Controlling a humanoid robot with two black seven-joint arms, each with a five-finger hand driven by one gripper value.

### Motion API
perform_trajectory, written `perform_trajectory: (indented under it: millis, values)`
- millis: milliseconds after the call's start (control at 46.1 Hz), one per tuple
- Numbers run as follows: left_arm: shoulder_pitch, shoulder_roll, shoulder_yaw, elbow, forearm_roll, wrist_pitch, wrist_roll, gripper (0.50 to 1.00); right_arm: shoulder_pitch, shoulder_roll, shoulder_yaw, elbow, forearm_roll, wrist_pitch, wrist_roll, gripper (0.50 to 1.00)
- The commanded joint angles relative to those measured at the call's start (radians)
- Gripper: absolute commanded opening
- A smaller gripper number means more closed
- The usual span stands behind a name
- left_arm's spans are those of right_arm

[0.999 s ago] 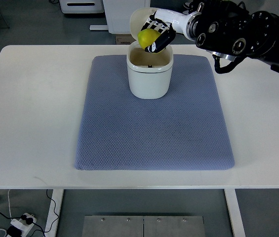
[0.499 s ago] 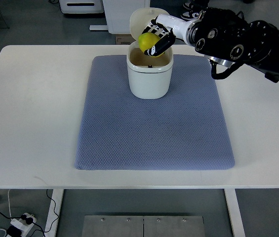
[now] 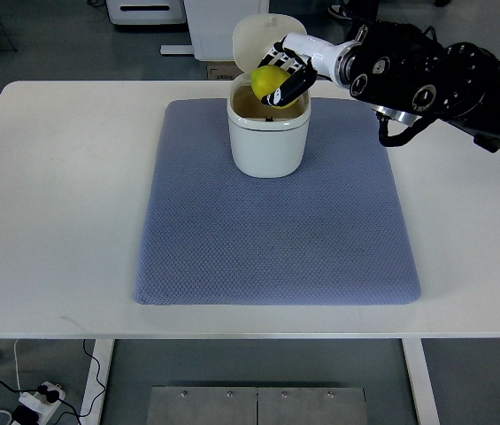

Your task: Put lemon in trash with right hand

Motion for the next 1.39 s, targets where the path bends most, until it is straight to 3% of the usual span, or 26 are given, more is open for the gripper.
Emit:
perform_trajectory:
  millis: [0, 65, 152, 304, 521, 586, 673, 803, 1064, 1368]
  values:
    - [0.0, 0.0, 0.0, -0.001, 0.0, 0.0, 0.001, 1.0, 0.002, 0.0, 0.001, 0.0, 0.001, 0.0, -0.002, 0.684]
    - [0.0, 0.0, 0.0, 0.0, 0.0, 0.0, 0.001, 1.0, 0.002, 0.0, 0.001, 0.002, 0.001, 0.0, -0.002, 0.746]
    - [0.0, 0.0, 0.0, 0.0, 0.0, 0.0, 0.001, 1.0, 0.002, 0.0, 0.001, 0.002, 0.001, 0.0, 0.0, 0.784]
    - [0.0, 0.0, 0.0, 0.0, 0.0, 0.0, 0.001, 1.0, 0.002, 0.0, 0.001, 0.002, 0.0, 0.0, 0.0, 0.815]
    - [0.0, 0.0, 0.0, 0.0, 0.0, 0.0, 0.0, 1.0, -0.001, 0.0, 0.001, 0.002, -0.012, 0.0, 0.003, 0.824]
    - [0.0, 0.0, 0.0, 0.0, 0.0, 0.0, 0.0, 1.0, -0.002, 0.0, 0.001, 0.002, -0.014, 0.0, 0.006, 0.809]
    - [0.0, 0.0, 0.0, -0.001, 0.0, 0.0, 0.001, 1.0, -0.002, 0.0, -0.001, 0.002, -0.017, 0.0, 0.008, 0.694]
    - [0.0, 0.0, 0.0, 0.0, 0.0, 0.0, 0.001, 1.0, -0.001, 0.0, -0.001, 0.003, -0.029, 0.012, 0.014, 0.592]
    - [0.0, 0.0, 0.0, -0.001, 0.0, 0.0, 0.0, 1.0, 0.024, -0.003, -0.001, 0.022, -0.029, 0.035, 0.015, 0.569]
    - [0.0, 0.0, 0.0, 0.0, 0.0, 0.0, 0.001, 1.0, 0.059, -0.123, -0.015, 0.08, -0.038, 0.052, 0.029, 0.571]
